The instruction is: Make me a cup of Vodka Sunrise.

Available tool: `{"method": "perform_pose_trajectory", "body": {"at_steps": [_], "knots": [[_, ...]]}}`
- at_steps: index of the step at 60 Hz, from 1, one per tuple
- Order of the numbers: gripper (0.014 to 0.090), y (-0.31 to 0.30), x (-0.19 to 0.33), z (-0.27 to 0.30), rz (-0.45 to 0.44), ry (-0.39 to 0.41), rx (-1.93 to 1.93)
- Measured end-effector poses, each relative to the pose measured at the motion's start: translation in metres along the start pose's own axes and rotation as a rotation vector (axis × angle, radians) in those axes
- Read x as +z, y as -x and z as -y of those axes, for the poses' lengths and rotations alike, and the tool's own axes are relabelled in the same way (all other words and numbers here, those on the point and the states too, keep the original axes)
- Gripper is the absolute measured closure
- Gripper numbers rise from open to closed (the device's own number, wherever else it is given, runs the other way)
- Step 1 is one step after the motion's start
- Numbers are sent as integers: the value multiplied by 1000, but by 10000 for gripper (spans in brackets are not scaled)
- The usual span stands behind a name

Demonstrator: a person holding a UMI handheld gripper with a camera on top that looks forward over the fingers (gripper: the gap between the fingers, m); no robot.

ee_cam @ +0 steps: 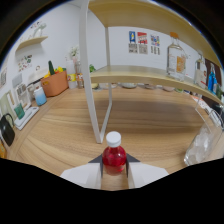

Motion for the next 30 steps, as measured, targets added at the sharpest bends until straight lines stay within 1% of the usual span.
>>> {"method": "perform_pose_trajectory", "body": {"at_steps": [1, 5, 8, 11, 14, 15, 17, 19, 22, 30], "knots": [[676, 1, -1, 0, 3, -1, 0], [577, 4, -6, 1, 25, -10, 1], [520, 7, -13, 4, 44, -17, 0], [369, 10, -22, 7, 60, -18, -1], [201, 12, -34, 13, 80, -24, -1], [178, 12, -39, 15, 83, -28, 0], [195, 11, -50, 22, 87, -39, 5], [187, 11, -64, 30, 93, -55, 8], [196, 8, -85, 44, 100, -89, 11], [180, -19, -139, 76, 100, -187, -4]]}}
